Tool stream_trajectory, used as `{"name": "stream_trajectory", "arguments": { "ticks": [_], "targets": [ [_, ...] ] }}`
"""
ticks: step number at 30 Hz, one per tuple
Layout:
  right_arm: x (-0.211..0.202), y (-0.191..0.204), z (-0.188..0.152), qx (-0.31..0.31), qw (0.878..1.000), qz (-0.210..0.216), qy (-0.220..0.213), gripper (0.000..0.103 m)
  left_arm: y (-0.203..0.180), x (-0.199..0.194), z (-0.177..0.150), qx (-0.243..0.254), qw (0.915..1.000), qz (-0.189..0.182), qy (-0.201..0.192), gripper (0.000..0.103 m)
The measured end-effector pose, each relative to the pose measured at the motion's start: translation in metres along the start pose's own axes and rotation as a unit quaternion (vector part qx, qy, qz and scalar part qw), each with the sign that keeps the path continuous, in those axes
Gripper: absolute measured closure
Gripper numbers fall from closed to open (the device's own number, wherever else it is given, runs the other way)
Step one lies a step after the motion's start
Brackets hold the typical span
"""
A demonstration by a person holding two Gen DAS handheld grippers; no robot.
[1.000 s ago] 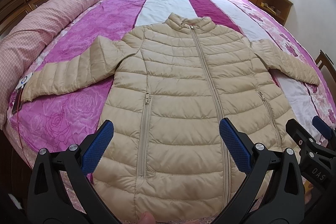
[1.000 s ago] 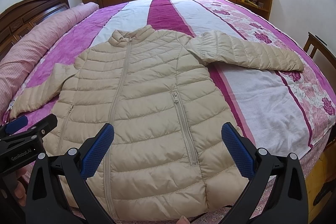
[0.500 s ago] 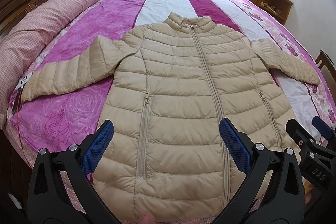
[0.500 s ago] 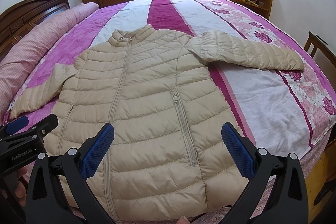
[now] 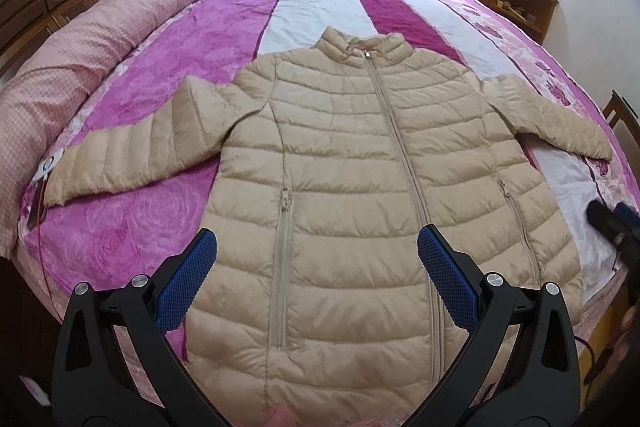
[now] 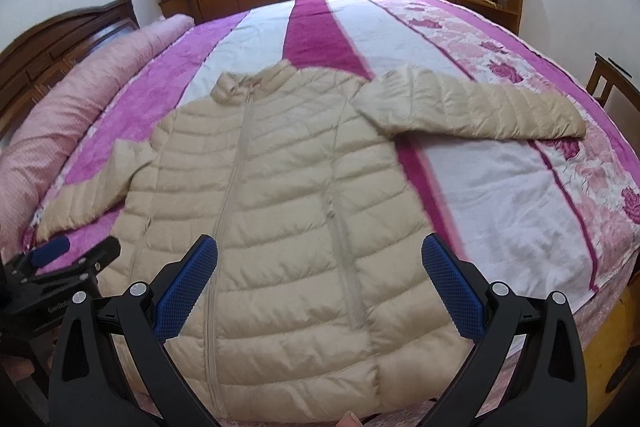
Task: Fold large clothes
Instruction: 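Move the right tool to the sleeve cuff and grasp it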
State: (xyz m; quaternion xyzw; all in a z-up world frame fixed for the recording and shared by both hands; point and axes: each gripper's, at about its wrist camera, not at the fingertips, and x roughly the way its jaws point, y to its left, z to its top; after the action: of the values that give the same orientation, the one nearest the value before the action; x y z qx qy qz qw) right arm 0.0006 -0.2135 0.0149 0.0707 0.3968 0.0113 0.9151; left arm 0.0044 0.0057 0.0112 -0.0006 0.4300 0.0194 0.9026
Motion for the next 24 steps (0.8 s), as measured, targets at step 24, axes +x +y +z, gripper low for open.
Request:
{"name": "stream_trajectory", "arguments": {
  "ticks": [24],
  "targets": [
    [0.057,-0.238,0.083,0.257,0.965,-0.022,-0.046,0.005,-0.022,0.057,0.051,-0.001,0.9986,-0.017,0.051,0.003]
  ]
}}
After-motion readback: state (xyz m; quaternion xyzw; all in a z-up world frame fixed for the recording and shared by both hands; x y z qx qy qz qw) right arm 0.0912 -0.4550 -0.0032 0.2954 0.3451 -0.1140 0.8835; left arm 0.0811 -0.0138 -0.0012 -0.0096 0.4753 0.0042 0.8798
